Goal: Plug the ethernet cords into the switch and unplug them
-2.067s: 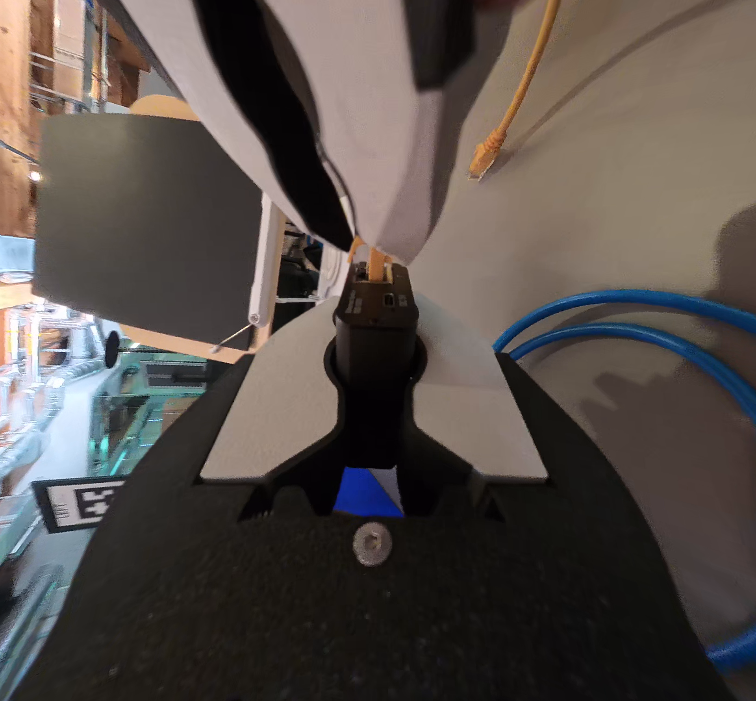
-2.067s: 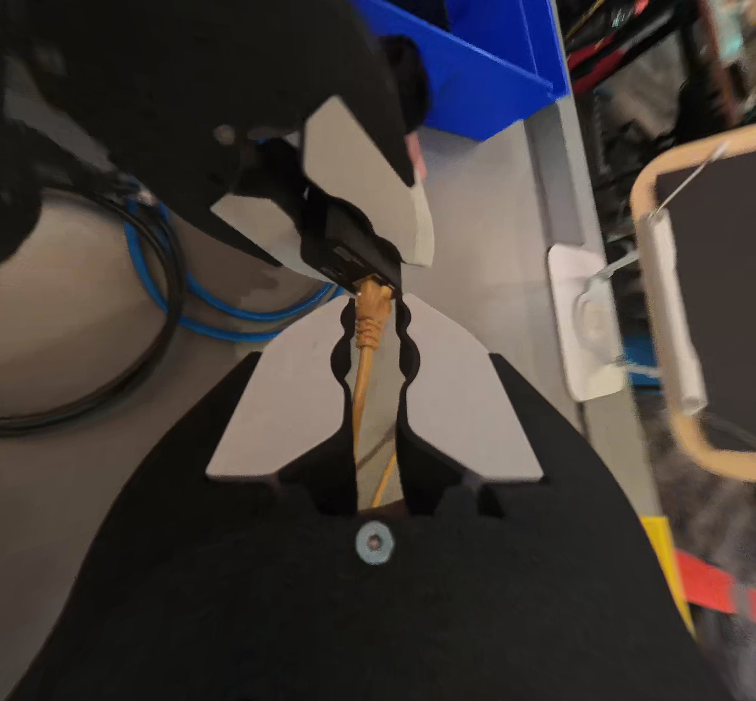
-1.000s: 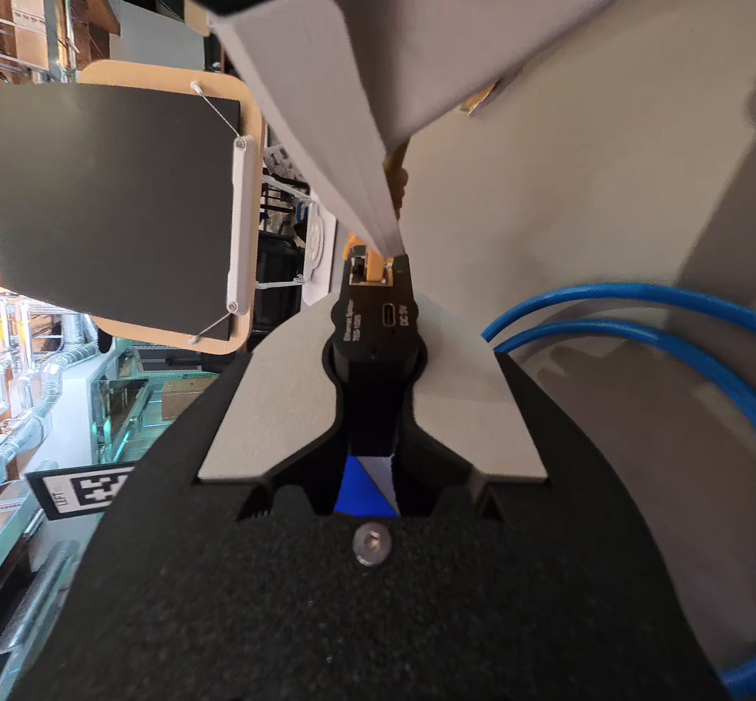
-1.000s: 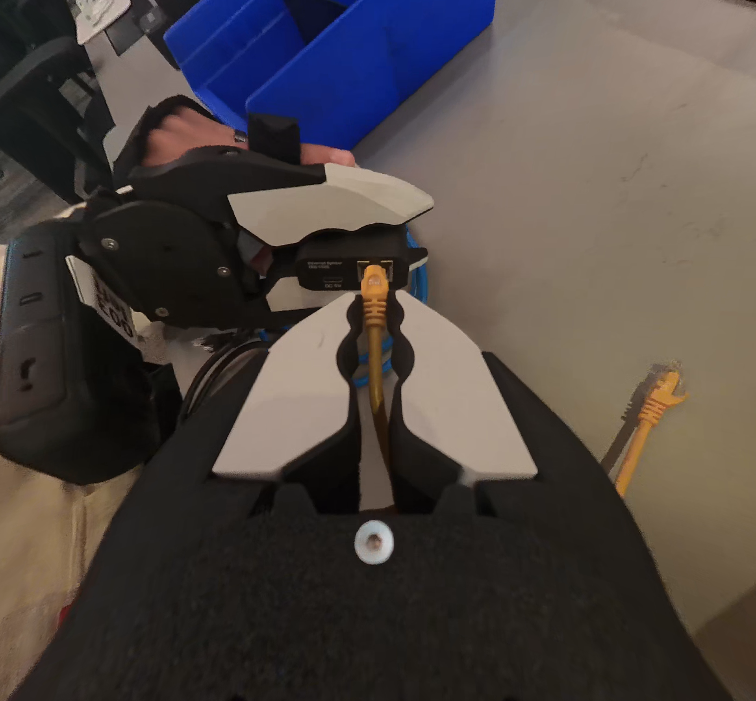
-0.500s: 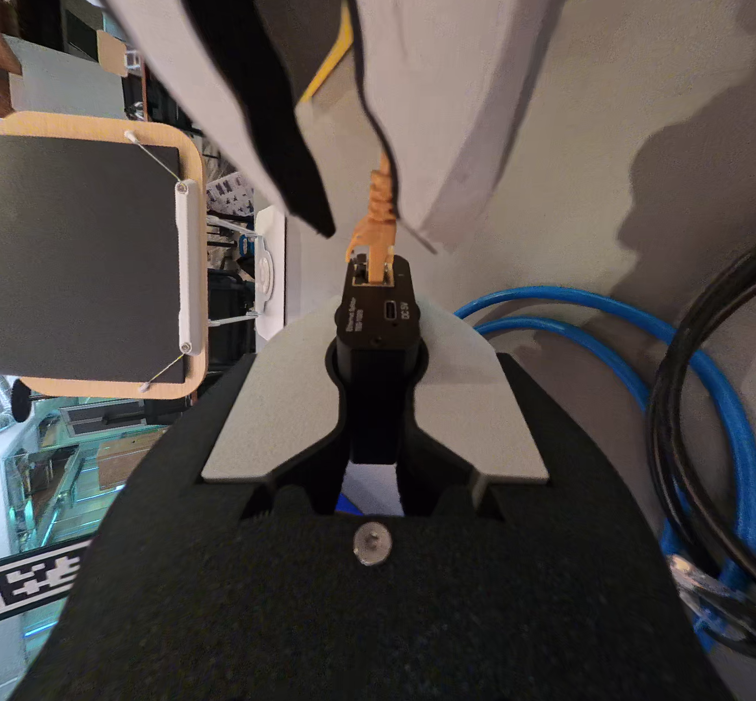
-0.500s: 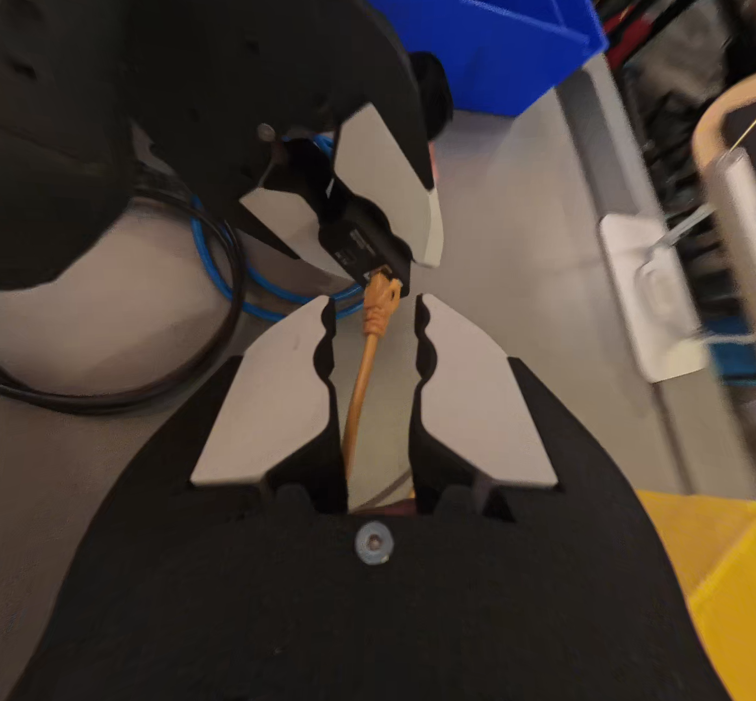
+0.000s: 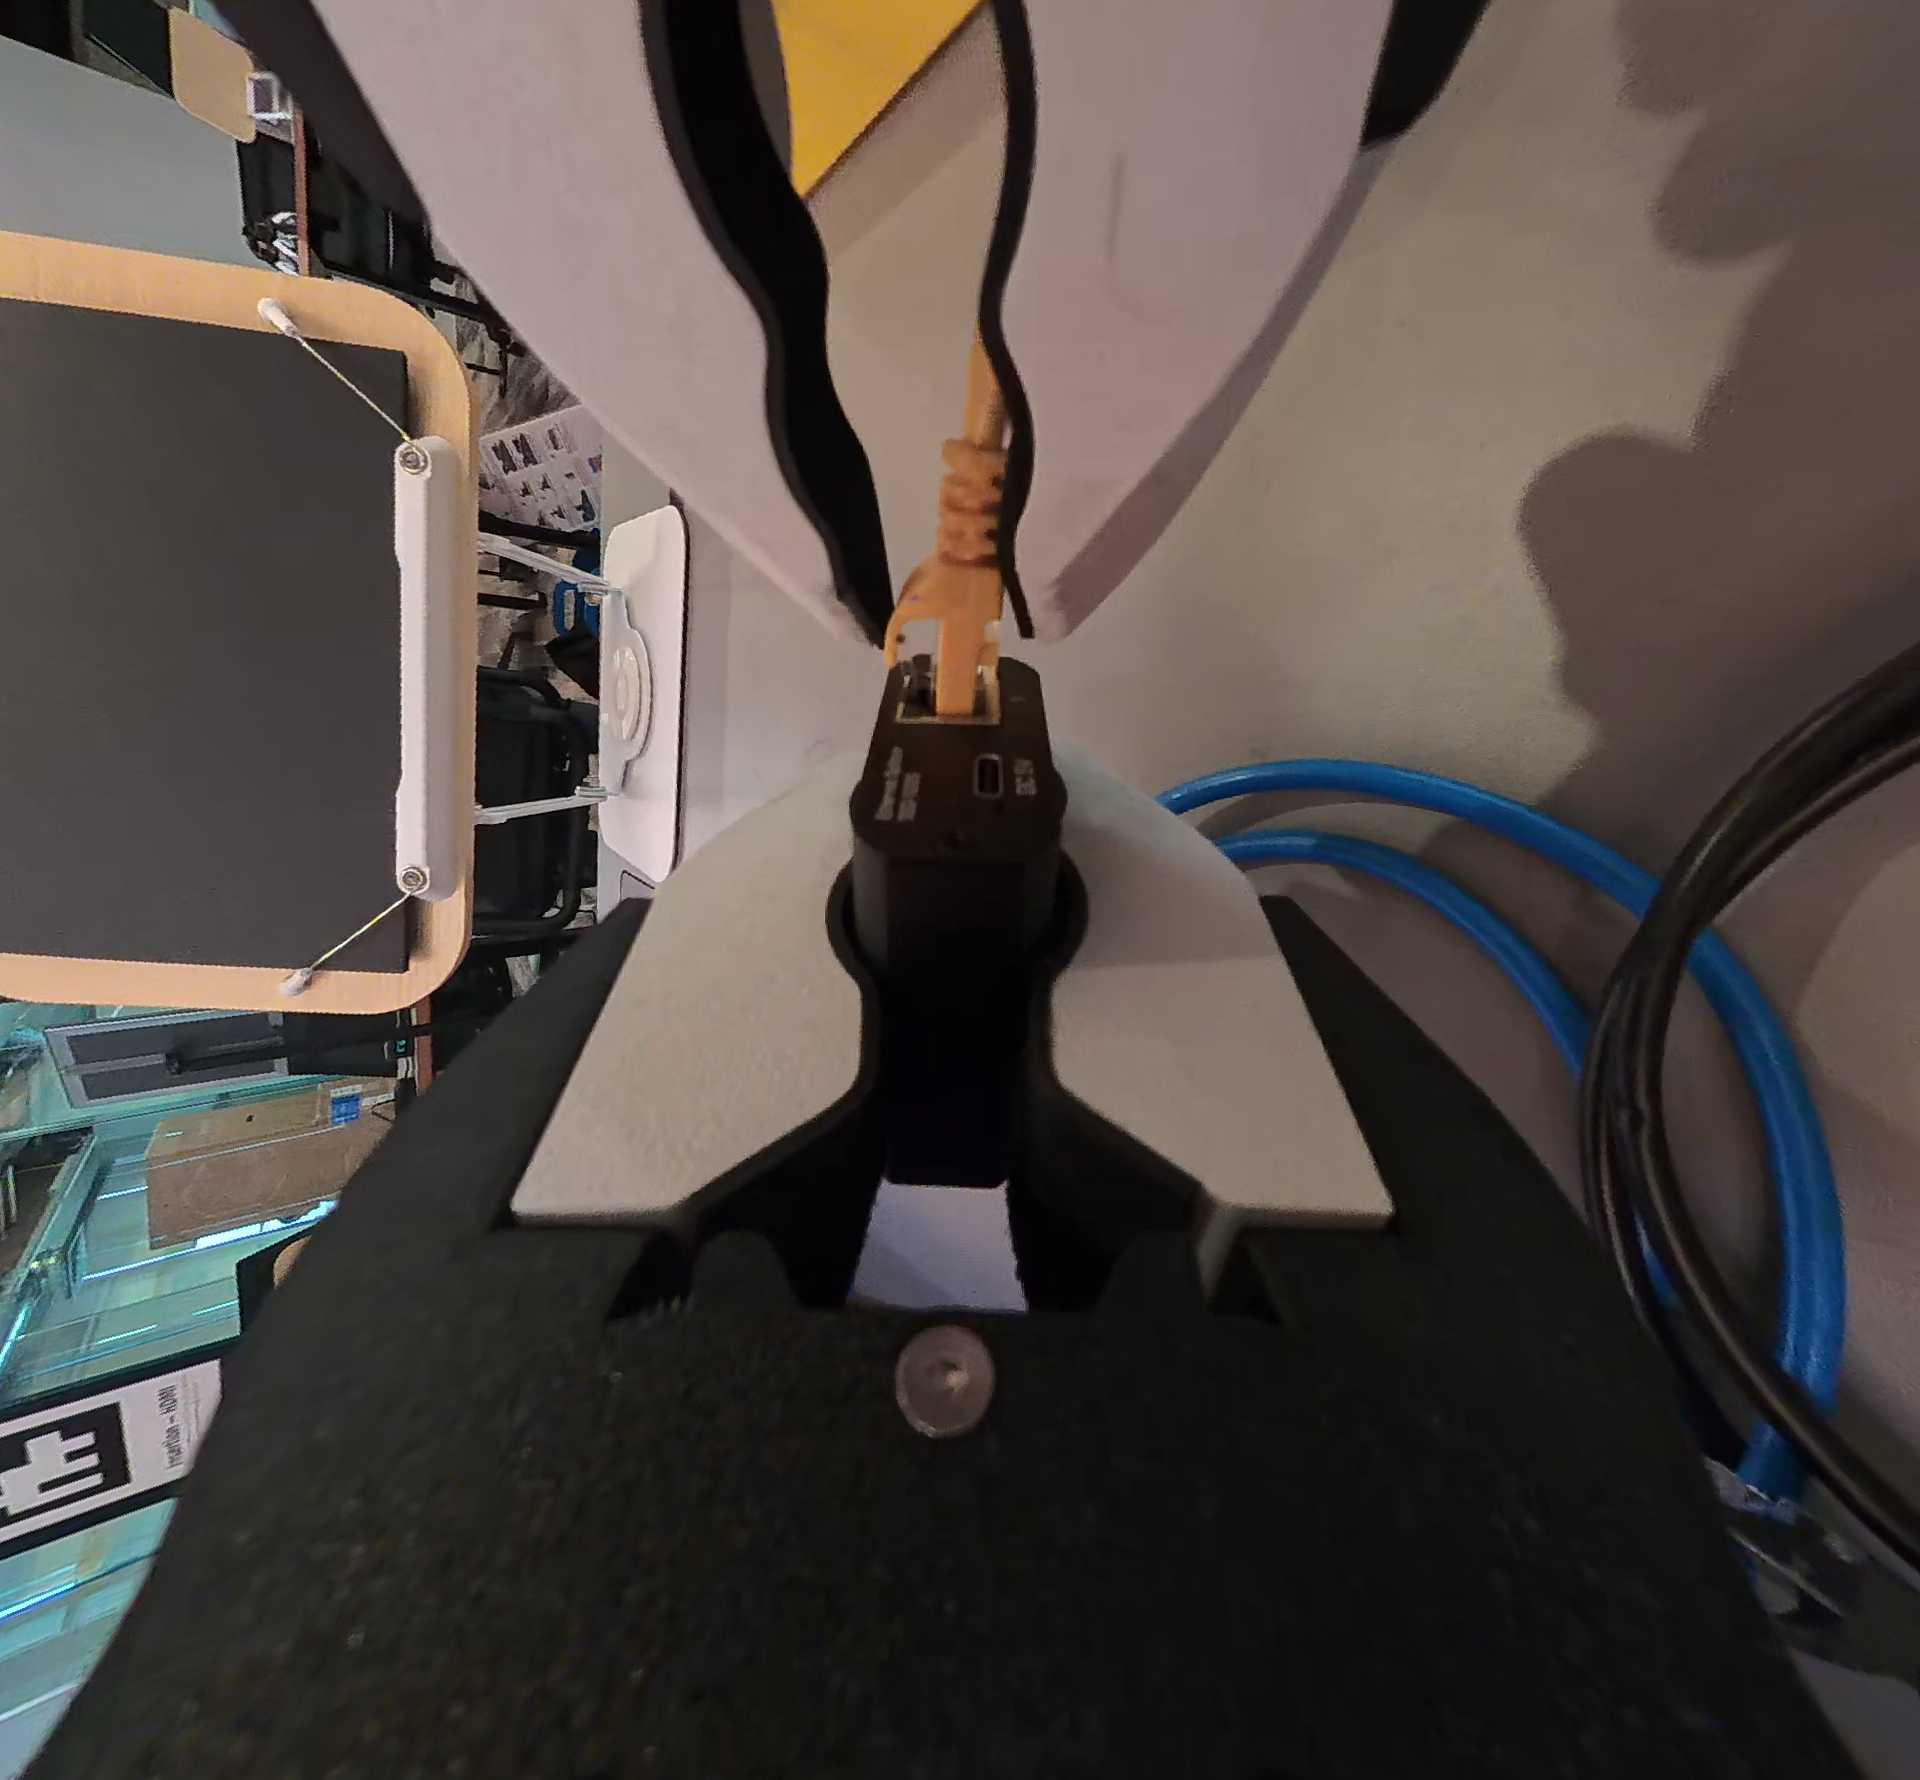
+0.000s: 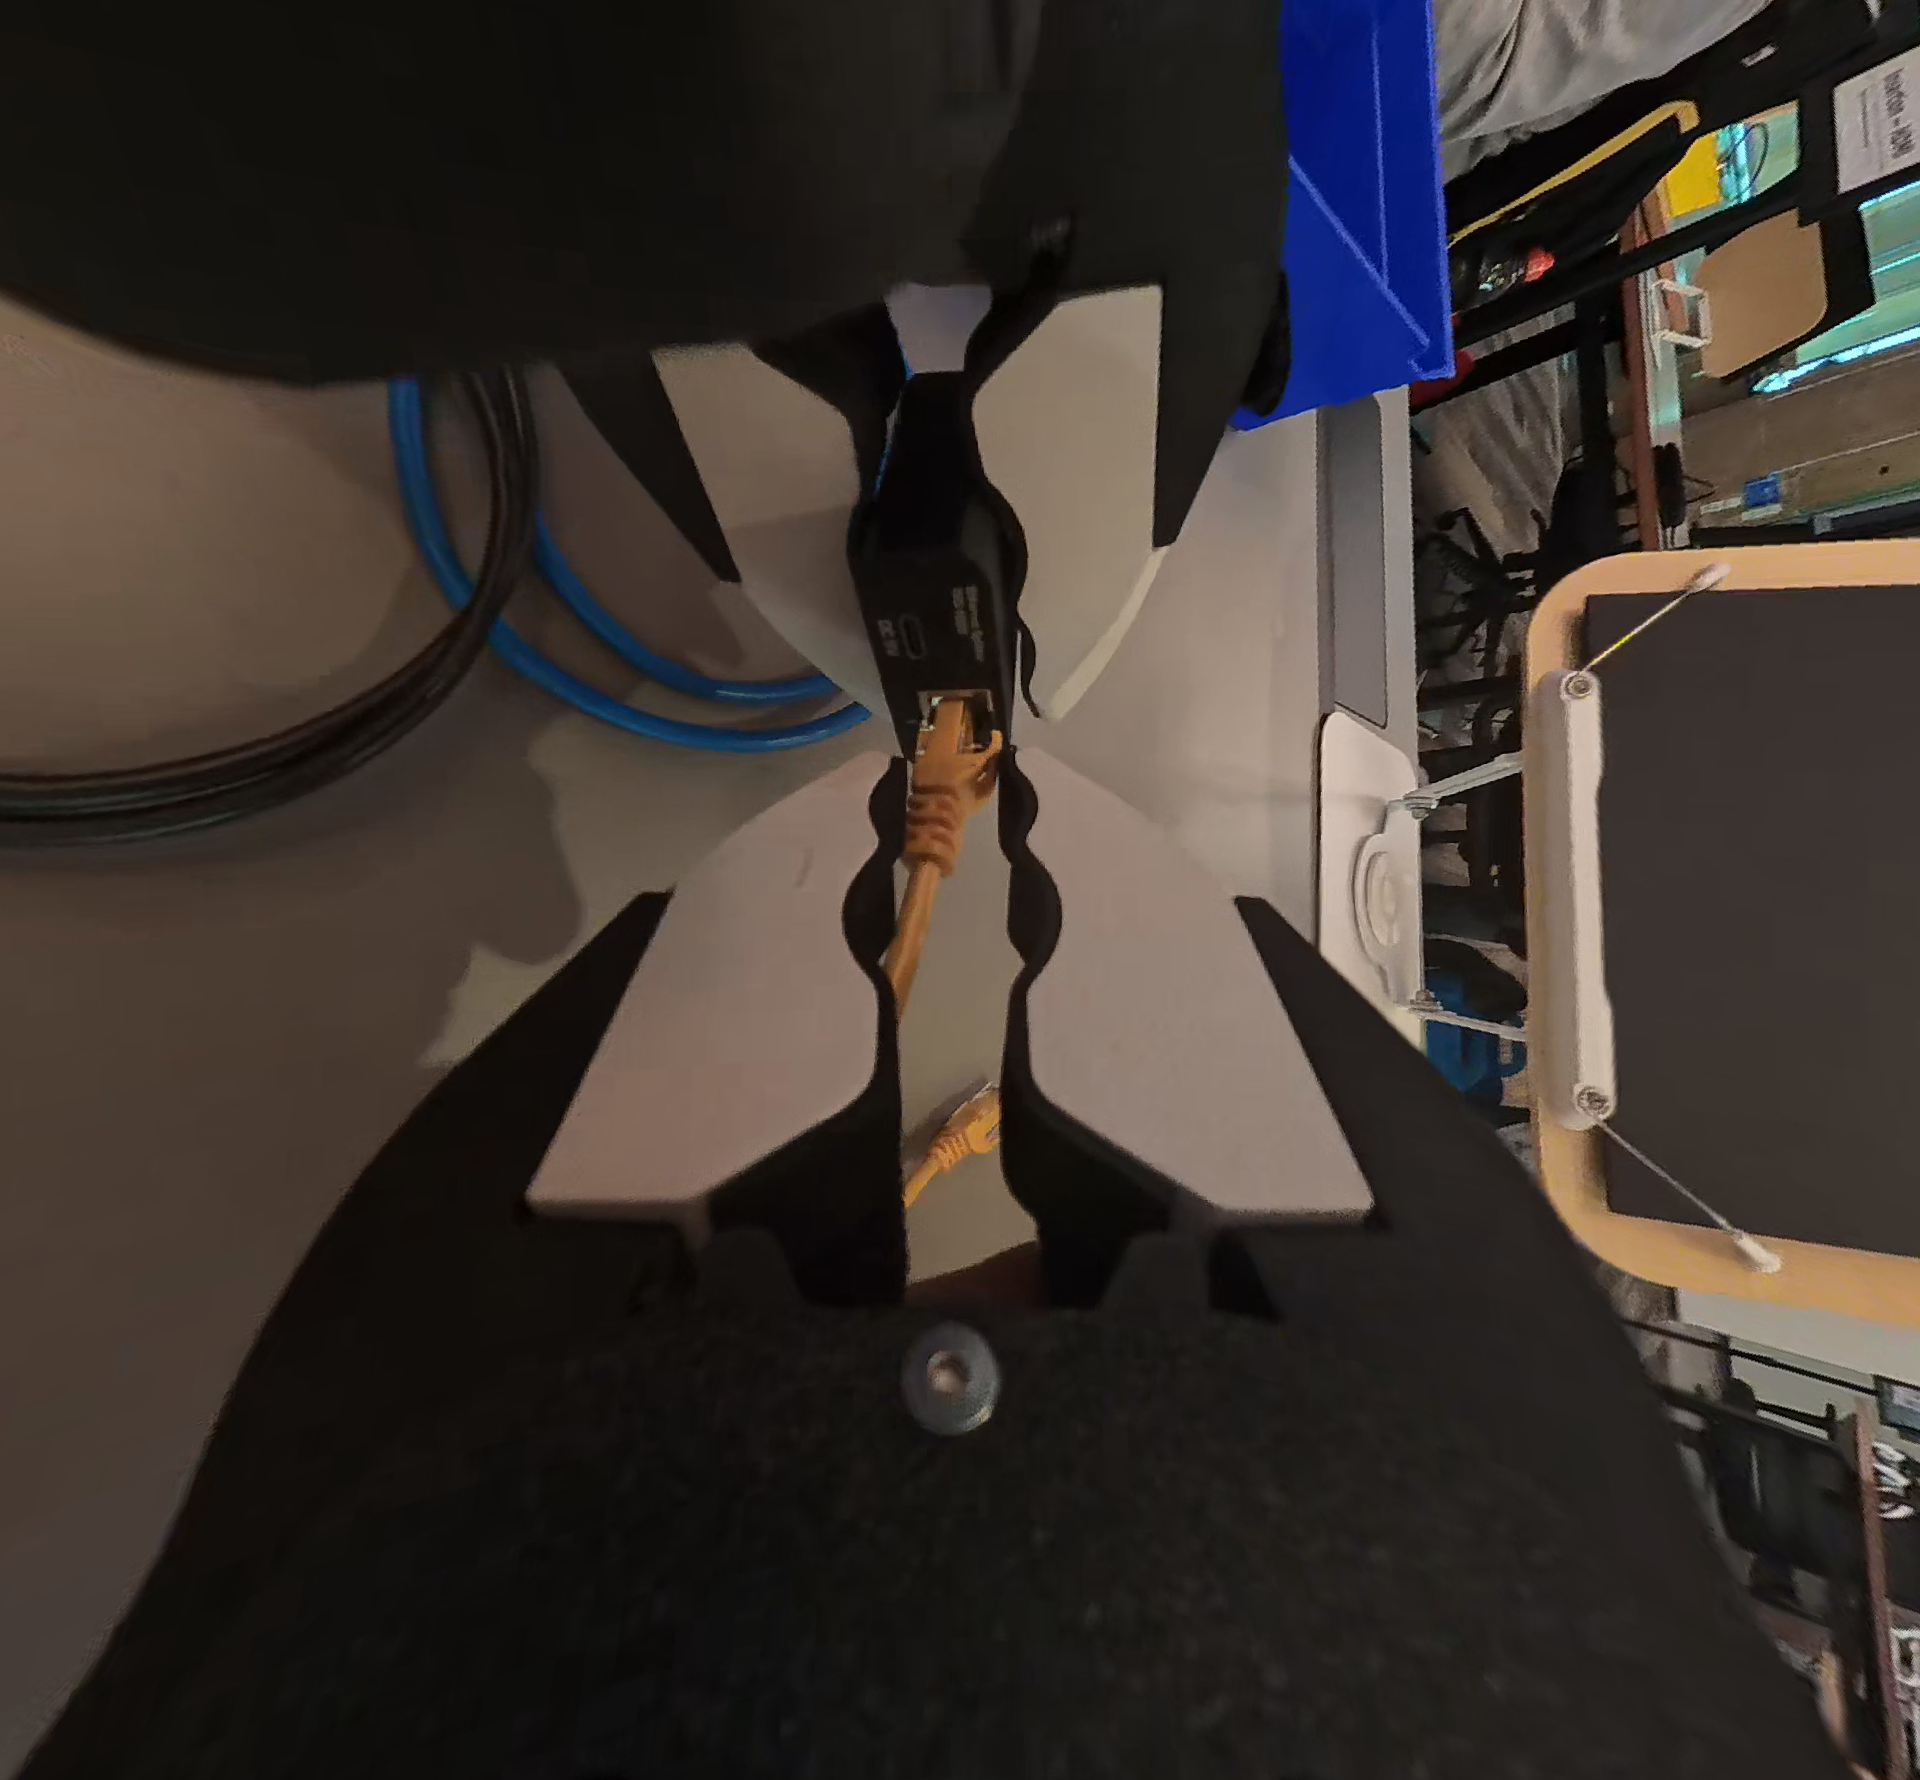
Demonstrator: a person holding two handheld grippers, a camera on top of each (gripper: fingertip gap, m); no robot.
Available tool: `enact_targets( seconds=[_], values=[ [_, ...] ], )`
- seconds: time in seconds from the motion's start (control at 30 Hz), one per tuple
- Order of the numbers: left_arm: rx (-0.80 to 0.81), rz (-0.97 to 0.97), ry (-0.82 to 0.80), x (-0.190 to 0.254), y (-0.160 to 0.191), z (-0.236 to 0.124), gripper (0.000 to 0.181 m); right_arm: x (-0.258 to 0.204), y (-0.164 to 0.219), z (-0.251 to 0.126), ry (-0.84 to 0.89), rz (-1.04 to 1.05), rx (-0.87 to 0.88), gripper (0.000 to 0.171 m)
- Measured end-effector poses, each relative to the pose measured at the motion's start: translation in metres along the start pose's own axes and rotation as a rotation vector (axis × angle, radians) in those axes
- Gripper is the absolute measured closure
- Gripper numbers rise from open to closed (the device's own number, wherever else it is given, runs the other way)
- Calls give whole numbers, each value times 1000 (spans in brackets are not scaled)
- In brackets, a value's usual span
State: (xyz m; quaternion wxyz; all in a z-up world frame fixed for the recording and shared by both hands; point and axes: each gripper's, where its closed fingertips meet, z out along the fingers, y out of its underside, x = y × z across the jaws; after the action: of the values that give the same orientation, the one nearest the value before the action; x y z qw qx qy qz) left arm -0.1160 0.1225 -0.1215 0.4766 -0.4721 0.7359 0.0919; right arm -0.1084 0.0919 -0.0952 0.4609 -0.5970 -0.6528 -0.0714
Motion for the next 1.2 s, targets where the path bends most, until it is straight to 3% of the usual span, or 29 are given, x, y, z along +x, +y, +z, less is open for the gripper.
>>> enact_targets(
  seconds=[0.3, 0.73, 0.87, 1.03, 1.2],
  values=[
    [-1, -3, -22, -2, 0, 1, 156, 0, 1, 1, -65, 1, -2, 160],
    [-4, -18, -78, -9, -1, 6, 156, 7, 2, 2, -29, 7, -35, 159],
    [-15, 46, -127, -9, 0, 9, 156, 3, 1, 0, -126, 333, -16, 155],
    [-24, 94, -180, -8, 4, 13, 156, 0, 1, -4, -299, 960, 33, 148],
    [-5, 81, -196, -11, 0, 12, 156, -5, 6, -2, -337, 1155, 52, 151]
  ],
)
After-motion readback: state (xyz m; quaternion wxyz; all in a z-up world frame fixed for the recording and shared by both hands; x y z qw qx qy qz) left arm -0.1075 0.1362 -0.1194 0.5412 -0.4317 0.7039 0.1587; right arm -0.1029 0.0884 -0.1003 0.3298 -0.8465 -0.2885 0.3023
